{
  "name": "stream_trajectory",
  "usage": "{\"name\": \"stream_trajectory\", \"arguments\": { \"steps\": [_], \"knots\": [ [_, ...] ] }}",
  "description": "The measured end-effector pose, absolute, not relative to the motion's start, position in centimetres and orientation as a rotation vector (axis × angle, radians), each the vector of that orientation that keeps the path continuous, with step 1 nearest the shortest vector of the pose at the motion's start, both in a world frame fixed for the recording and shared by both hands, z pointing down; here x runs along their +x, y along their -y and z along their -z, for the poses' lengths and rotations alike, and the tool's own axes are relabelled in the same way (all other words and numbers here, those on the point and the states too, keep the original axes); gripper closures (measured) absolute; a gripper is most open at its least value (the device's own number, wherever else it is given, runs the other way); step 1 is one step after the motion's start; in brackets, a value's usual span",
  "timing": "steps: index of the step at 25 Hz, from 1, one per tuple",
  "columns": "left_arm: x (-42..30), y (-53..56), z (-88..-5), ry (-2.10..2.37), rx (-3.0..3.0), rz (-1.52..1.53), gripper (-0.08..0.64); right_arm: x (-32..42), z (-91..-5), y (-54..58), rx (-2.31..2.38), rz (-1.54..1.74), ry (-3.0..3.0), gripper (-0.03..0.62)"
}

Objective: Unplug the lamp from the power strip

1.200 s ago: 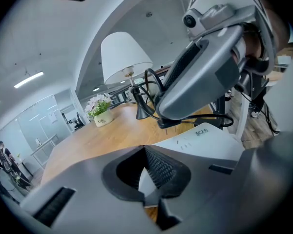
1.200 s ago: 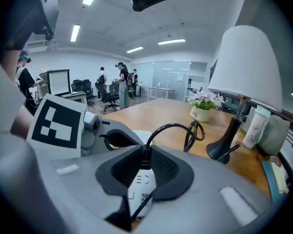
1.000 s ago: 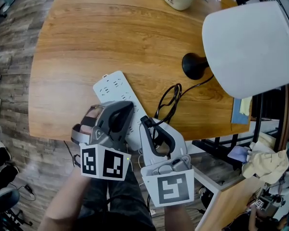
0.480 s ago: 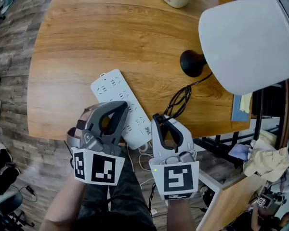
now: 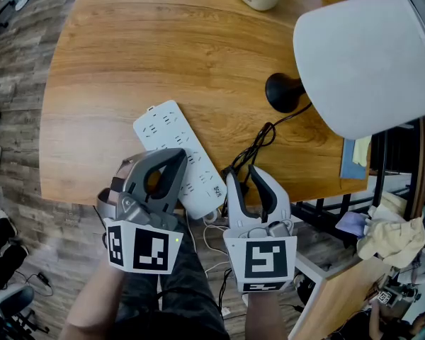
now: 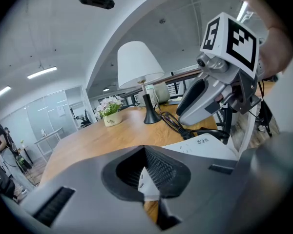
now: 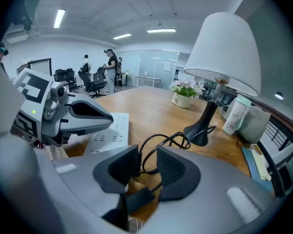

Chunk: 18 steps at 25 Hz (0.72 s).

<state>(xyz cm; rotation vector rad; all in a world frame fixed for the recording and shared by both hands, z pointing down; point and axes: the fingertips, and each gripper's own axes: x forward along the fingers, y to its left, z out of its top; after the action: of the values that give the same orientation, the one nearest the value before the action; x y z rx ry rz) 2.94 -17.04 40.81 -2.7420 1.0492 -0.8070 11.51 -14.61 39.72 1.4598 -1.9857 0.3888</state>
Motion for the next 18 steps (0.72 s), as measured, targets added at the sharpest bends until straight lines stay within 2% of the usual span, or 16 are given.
{"name": "stream_trajectory", "arguments": {
  "steps": [11,12,14,18],
  "knots": [
    [2.0,17.2,-40.2,-1.121,-2.761,0.765,0.565,10.9,-38.7,14.5,1.487,-0.369,2.045,0.472],
    [1.8,17.3,-40.0,-1.133,-2.763,0.756,0.565,10.8,-38.3,14.6,1.503,-0.351,2.06,0.479],
    [1.5,17.4,-39.6,-1.159,-2.773,0.723,0.565,10.9,-37.6,14.6,1.541,-0.309,2.086,0.565],
    [1.4,17.4,-38.4,-1.155,-2.805,0.637,0.565,10.3,-36.5,14.6,1.562,-0.271,2.167,0.584]
  ]
}}
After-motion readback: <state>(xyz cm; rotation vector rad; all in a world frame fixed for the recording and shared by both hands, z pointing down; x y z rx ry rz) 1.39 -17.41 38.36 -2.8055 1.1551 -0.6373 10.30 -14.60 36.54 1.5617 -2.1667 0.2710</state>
